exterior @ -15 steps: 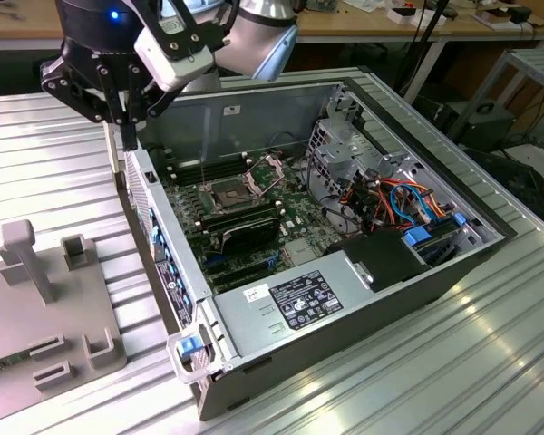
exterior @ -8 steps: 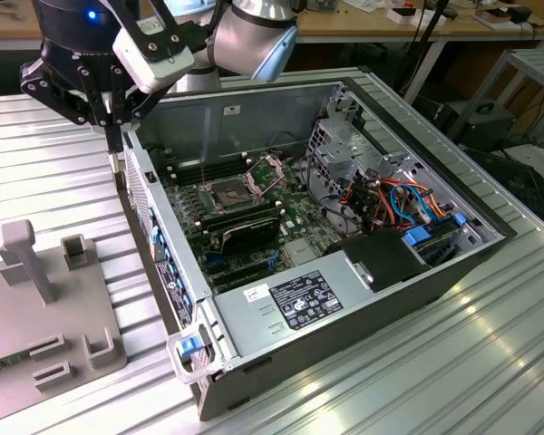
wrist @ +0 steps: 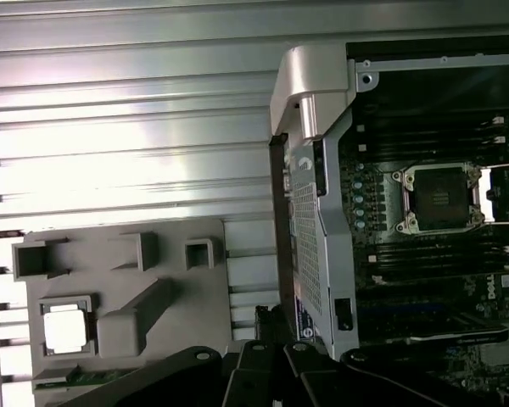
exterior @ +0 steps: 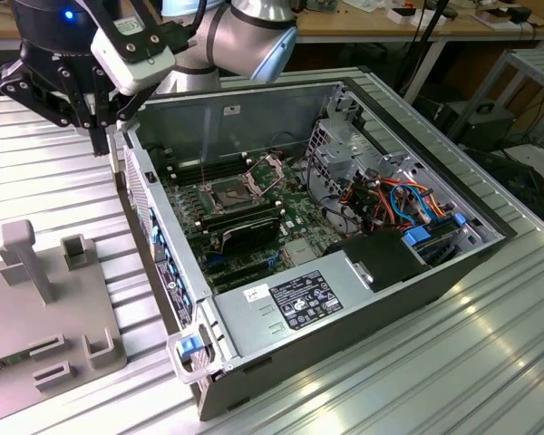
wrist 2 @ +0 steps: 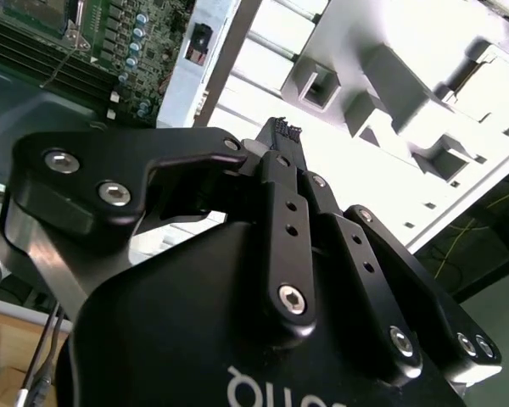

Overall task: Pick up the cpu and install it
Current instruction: 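Reach for the cpu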

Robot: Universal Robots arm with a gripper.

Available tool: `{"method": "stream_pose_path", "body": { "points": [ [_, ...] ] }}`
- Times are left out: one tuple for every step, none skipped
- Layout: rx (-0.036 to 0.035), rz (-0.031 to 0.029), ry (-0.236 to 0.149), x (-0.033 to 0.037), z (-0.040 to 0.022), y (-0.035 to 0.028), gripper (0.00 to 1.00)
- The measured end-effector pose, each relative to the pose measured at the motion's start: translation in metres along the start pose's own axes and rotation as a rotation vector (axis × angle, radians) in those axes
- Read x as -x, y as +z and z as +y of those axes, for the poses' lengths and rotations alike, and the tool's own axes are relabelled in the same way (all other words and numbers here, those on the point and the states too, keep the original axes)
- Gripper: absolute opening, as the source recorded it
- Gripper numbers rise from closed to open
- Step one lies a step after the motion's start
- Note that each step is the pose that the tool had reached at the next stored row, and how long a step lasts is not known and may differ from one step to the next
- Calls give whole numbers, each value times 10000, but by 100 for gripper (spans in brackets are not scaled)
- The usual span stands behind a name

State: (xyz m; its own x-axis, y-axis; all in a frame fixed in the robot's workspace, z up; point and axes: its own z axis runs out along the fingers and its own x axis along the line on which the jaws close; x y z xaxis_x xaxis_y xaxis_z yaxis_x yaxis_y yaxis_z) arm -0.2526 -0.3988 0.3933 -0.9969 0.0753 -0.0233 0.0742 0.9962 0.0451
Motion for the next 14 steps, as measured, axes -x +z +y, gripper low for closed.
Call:
{"method": "stream_pose_path", "body": {
  "points": [
    [0,0,1,-21,-1,0,11],
    [1,0,1,-53,-4,-1,11],
    [0,0,0,-88,-6,-2,11],
    [0,0,0,-109,-8,-3,11],
    [0,0,0,-131,-10,-3,11],
    [0,-1,-1,-154,-11,-4,11],
    [0,0,-1,-175,-13,-5,11],
    [0,-1,0,-196,-15,-5,11],
    [0,0,0,-221,-16,-6,11],
    [0,0,1,-244,-18,-6,11],
    [0,-1,1,-264,-19,-7,11],
    [0,0,1,-292,-21,-8,11],
    [0,0,1,-314,-23,-8,11],
    [1,-1,0,-340,-25,-8,11]
  ]
}}
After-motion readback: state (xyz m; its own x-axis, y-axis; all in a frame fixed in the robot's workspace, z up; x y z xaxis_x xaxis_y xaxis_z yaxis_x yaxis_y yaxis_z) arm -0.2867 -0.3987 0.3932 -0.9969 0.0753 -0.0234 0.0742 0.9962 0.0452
